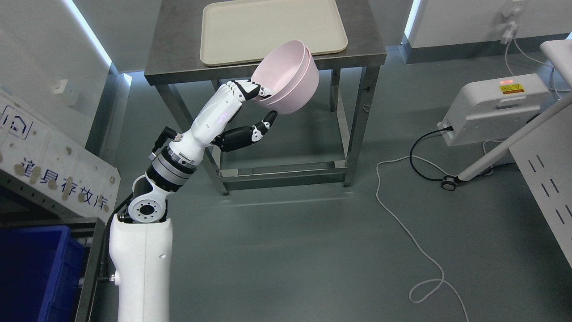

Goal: Stack pink IKEA bowls on left shelf middle
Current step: 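Lift the stacked bowls while the robot turns toward the blue bins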

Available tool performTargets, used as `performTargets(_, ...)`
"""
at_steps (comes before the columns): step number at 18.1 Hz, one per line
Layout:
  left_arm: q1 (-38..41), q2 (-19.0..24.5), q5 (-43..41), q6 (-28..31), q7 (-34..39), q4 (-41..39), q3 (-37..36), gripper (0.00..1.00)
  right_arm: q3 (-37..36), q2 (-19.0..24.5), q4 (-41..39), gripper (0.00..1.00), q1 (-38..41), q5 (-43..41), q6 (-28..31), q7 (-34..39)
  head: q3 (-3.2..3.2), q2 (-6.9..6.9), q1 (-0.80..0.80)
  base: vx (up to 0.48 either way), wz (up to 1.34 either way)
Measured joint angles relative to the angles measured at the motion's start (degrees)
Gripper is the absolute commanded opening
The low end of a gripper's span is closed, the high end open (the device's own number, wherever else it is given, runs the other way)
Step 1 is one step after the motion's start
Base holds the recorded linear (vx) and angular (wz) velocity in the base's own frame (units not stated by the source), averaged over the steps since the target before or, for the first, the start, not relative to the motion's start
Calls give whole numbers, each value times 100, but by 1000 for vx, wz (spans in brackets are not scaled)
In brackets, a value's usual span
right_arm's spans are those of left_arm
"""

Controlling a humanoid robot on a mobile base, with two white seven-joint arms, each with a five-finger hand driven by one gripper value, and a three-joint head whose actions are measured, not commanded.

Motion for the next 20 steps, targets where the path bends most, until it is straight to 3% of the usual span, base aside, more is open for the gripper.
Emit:
performTargets(8, 686, 0, 550, -6, -160, -73, 316, 3, 0, 0, 0, 100, 0, 0, 0, 0, 0, 0, 0, -358, 459)
performTargets(20, 926, 0, 765, -1, -182, -182, 505, 3, 0, 0, 0, 100, 0, 0, 0, 0, 0, 0, 0, -305, 1216)
